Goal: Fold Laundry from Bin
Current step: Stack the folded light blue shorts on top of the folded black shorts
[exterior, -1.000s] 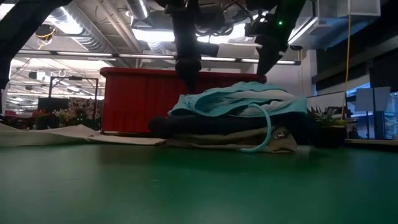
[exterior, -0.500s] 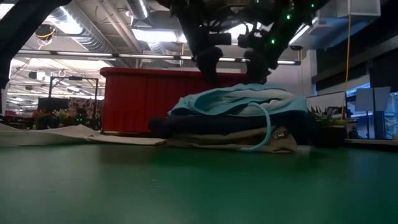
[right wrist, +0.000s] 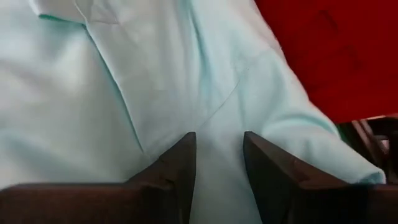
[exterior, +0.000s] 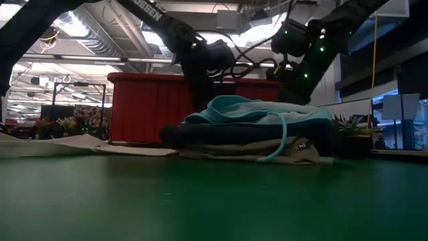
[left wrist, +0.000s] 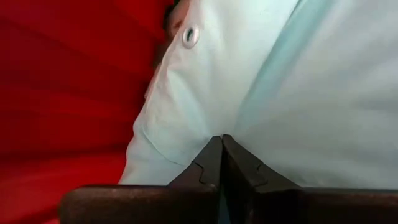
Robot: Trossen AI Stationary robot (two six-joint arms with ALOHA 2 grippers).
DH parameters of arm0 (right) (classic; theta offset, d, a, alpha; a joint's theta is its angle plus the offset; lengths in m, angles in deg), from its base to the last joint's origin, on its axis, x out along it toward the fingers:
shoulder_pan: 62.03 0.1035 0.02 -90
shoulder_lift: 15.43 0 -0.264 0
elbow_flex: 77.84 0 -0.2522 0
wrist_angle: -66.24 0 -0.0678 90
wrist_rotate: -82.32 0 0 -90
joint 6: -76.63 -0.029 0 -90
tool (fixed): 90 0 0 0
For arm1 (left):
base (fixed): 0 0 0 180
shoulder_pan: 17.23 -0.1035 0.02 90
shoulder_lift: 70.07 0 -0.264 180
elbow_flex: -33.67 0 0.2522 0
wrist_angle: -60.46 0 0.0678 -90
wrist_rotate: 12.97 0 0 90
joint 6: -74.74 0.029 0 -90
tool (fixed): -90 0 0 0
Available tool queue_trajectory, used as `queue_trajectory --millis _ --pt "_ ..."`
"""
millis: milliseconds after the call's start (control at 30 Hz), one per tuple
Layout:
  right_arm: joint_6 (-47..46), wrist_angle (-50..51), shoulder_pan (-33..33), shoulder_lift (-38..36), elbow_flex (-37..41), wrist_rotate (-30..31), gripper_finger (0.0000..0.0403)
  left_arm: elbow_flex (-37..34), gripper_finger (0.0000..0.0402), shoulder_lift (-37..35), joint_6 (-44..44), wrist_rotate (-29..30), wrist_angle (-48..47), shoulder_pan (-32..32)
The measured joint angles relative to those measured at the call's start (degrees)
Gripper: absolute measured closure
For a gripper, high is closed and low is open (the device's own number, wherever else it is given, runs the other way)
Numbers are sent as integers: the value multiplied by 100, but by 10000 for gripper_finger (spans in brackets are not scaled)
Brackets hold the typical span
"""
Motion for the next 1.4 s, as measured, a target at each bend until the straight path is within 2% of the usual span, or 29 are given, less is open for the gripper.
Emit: queue_trajectory --millis 167,367,600,733,867,1067,1200,1400 --pt "-17 -381 0 0 259 -5 270 -153 400 -9 -1 3 183 -4" --pt "-18 -375 0 -13 251 -7 270 -87 399 -9 31 31 174 12" --pt "2 524 2 -264 -455 -12 270 698 399 -76 70 503 -581 218" --pt "1 1119 60 -475 -867 -21 270 1233 400 -85 194 539 -1031 377" --pt "-154 1620 331 -684 -1129 -162 270 1580 400 -91 190 377 -1370 603" --pt "-293 1693 1118 -815 -1138 -409 270 1626 400 -92 146 -699 -1707 1002" --pt "-323 1460 1591 -820 -922 -391 270 1522 400 -92 -122 -850 -1689 1261" --pt "-794 1090 1993 -820 -301 345 270 907 400 -95 -496 -777 -1330 1523"
